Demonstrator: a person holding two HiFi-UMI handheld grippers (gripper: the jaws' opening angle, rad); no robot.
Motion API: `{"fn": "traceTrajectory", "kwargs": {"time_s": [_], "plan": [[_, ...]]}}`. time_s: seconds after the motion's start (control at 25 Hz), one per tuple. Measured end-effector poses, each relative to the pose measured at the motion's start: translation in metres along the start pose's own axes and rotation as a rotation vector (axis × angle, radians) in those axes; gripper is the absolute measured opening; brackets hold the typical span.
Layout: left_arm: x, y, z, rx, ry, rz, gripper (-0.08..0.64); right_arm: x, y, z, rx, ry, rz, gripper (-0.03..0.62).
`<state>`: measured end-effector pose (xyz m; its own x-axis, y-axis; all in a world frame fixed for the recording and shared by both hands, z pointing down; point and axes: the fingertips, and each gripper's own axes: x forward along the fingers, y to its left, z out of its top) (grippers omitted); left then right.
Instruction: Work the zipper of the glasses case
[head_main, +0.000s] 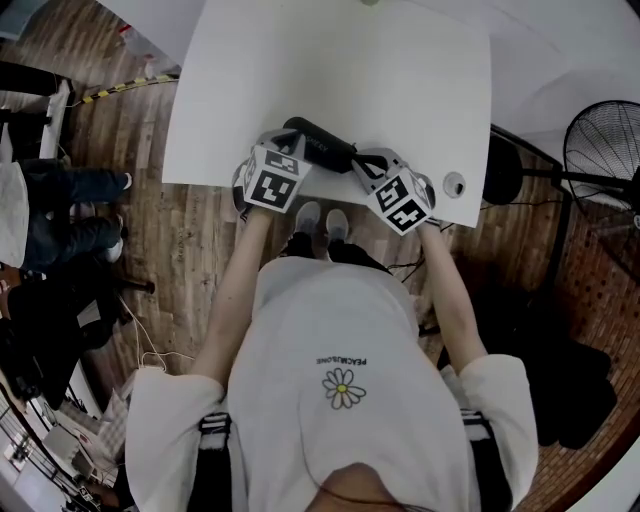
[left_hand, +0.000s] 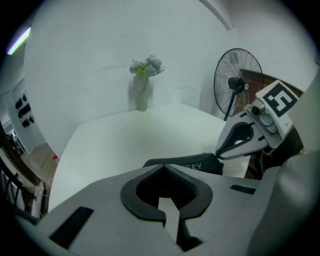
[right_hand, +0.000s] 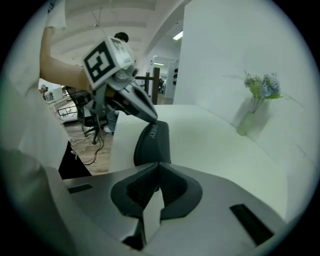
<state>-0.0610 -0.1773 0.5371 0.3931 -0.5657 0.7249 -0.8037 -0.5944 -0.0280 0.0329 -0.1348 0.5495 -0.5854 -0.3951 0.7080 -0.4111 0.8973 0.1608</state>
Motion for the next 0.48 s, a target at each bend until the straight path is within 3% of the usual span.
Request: {"fn": "traceTrajectory", "kwargs": {"time_s": [0.16,0.48], "plan": [[0.007,0.019,0.012,0.042,-0.022,0.039,0.012,0.008,0.032,0.019,-0.008,-0.033,0.052,0.008],[0.014,0.04,0.023,0.095,-0.074,0.02,0.012,0.033,0.057,0.045,-0.054,-0.04,0.002,0.008]]}}
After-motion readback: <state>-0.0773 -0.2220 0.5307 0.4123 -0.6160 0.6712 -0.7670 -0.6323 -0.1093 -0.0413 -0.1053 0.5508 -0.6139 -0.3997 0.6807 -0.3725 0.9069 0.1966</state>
